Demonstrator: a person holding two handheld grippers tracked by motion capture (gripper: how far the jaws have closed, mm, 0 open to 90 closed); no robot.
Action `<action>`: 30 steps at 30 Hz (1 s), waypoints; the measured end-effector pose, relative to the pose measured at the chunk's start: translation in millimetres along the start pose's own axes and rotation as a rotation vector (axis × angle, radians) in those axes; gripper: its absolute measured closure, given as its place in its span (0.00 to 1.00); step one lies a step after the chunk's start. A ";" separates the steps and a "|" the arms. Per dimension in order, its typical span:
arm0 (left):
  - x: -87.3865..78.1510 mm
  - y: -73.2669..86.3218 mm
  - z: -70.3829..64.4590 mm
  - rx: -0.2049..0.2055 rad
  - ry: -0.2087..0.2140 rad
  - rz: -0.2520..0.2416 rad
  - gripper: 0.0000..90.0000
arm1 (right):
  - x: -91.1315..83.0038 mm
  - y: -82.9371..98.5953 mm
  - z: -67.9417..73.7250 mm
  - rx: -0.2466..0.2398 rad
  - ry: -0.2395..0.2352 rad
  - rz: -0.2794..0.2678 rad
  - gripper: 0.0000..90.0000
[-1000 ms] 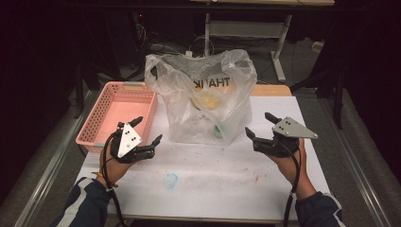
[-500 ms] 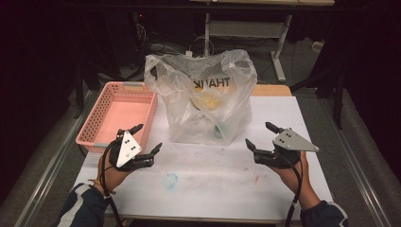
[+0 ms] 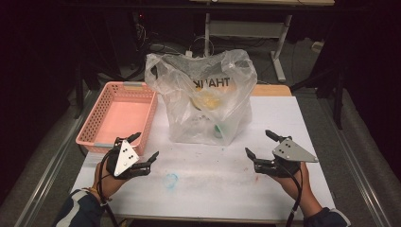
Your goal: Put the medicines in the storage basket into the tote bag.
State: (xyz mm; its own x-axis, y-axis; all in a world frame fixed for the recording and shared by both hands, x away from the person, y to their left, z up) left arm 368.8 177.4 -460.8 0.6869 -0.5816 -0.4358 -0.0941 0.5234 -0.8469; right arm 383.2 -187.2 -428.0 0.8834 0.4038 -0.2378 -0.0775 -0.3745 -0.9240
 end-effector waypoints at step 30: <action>-18.0 55.7 -21.4 -0.005 0.041 0.114 0.20 | -40.0 71.2 25.3 -0.035 -0.053 0.105 0.19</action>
State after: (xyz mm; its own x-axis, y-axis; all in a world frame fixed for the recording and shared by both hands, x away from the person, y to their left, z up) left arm 335.7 203.7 -506.6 0.6417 -0.5432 -0.5414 -0.1735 0.5848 -0.7924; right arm 330.7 -208.8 -491.8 0.8458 0.4039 -0.3485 -0.1508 -0.4456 -0.8825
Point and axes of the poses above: each handheld gripper's, and its own axes: x roughly forward along the jaws, y roughly out of its underside, z roughly to its left, the point moved 8 cm from there along x, roughly forward along the jaws, and after that the axes turned 9 degrees about y, right-handed, at the moved point
